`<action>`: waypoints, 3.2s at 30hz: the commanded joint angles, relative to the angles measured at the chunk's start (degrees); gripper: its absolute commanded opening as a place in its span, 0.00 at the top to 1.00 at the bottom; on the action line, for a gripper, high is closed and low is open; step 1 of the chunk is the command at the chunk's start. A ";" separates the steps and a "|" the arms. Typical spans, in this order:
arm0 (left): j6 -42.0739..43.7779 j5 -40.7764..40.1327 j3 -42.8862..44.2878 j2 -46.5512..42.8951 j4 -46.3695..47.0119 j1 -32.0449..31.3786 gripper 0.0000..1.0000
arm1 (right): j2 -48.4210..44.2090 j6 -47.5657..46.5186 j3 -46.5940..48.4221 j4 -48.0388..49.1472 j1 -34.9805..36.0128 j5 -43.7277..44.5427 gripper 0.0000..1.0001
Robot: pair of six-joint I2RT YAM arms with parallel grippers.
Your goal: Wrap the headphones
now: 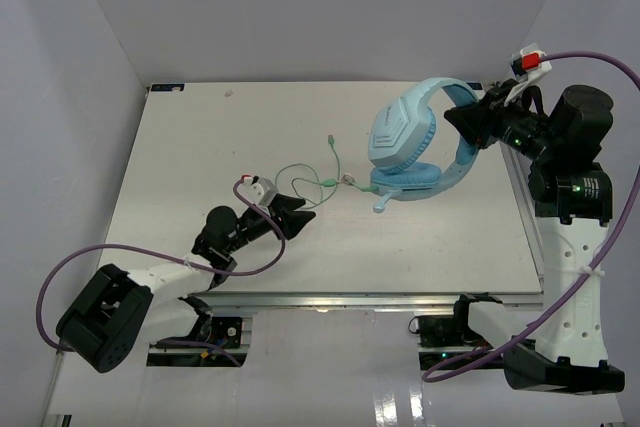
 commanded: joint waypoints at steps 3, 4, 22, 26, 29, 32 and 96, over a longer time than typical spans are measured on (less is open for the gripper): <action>1.05 -1.00 1.17 -0.24 -0.25 -0.08 0.43 | -1.15 4.46 0.22 4.74 -0.42 -2.47 0.92; 1.69 -1.58 1.82 0.23 -0.95 -0.08 0.44 | -1.26 4.69 0.27 4.85 -0.42 -2.94 0.92; 0.97 1.81 4.13 3.21 1.58 -0.08 0.64 | -1.68 6.40 -0.46 5.39 -0.68 -4.91 0.92; -1.56 4.33 4.13 3.69 4.66 -0.08 0.66 | -1.52 6.83 -0.95 5.72 -0.68 -5.02 0.92; -2.78 4.88 4.08 3.41 5.97 -0.08 0.68 | -1.48 6.88 -1.52 5.78 -0.77 -5.04 0.92; -2.81 4.61 3.99 2.33 6.25 -0.08 0.77 | -1.57 6.97 -2.08 5.86 -0.77 -4.87 0.92; 16.48 -9.34 83.90 5.15 -104.44 -8.09 1.00 | 4.78 -20.61 -19.82 22.30 23.52 65.65 0.92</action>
